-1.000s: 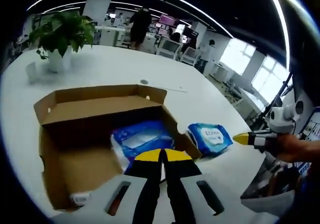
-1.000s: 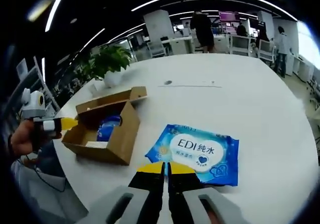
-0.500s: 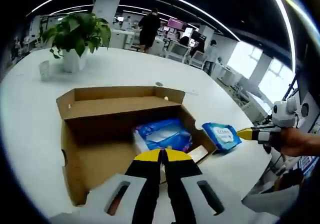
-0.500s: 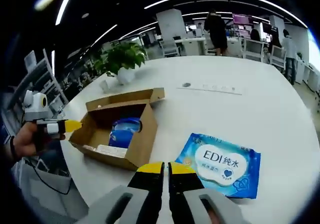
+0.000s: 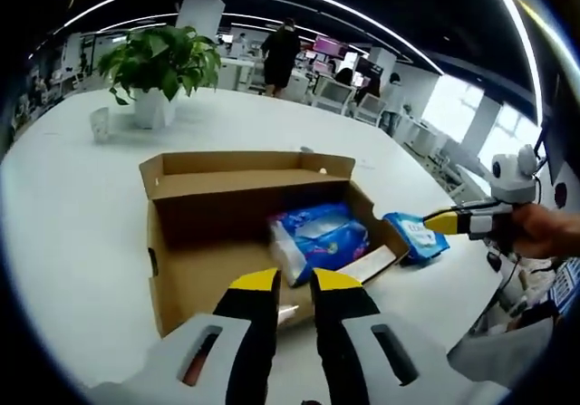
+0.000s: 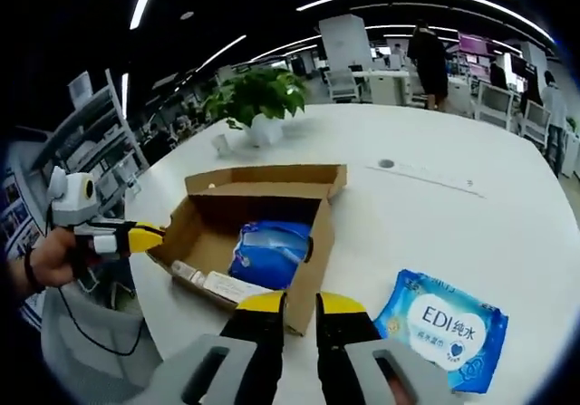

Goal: Operate the shoe box by opening the lid, removing the specified soft item, and placing it in the target area until the item is outside and the box remains undamaged.

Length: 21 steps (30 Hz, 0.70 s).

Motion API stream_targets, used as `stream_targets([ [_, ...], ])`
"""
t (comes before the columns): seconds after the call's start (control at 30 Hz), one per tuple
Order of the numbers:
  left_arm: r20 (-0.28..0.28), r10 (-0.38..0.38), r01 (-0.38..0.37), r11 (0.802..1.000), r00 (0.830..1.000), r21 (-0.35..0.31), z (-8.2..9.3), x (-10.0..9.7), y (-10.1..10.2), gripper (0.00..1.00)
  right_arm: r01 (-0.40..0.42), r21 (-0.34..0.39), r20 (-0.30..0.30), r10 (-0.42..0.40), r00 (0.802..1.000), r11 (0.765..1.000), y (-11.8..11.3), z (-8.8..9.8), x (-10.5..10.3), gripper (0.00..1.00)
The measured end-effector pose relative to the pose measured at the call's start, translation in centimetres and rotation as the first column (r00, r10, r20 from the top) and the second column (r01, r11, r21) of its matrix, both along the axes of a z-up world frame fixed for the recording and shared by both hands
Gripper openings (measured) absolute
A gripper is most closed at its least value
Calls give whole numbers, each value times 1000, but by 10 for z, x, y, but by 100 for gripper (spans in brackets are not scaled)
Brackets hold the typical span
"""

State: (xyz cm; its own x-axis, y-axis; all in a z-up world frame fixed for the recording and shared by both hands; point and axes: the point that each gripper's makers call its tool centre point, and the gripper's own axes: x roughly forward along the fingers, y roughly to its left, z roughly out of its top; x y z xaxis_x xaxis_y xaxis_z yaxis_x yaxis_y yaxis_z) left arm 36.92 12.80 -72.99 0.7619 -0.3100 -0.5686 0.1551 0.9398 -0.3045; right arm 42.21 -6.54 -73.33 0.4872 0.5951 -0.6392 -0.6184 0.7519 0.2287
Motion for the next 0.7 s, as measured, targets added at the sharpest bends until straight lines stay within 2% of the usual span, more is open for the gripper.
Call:
stream_targets([
  [0.13,7,5,-5,1000,1000,0,-2,-7,3,17,-91,-45,18,91,996,995,18,-2,-1,16],
  [0.27,13,5,-5,1000,1000,2,-3,-10,4,19,-141,-67,20,143,990,988,30,-2,1,21],
  [0.4,17,2,-3,1000,1000,8,-4,-10,6,22,-203,-119,12,205,979,972,38,-5,3,28],
  [0.53,21,-1,1,1000,1000,9,-6,-12,6,25,-264,-164,18,271,963,950,50,-5,5,35],
  [0.7,21,-14,14,1000,1000,22,-12,-17,4,27,-356,-216,12,367,930,909,68,-7,9,42],
])
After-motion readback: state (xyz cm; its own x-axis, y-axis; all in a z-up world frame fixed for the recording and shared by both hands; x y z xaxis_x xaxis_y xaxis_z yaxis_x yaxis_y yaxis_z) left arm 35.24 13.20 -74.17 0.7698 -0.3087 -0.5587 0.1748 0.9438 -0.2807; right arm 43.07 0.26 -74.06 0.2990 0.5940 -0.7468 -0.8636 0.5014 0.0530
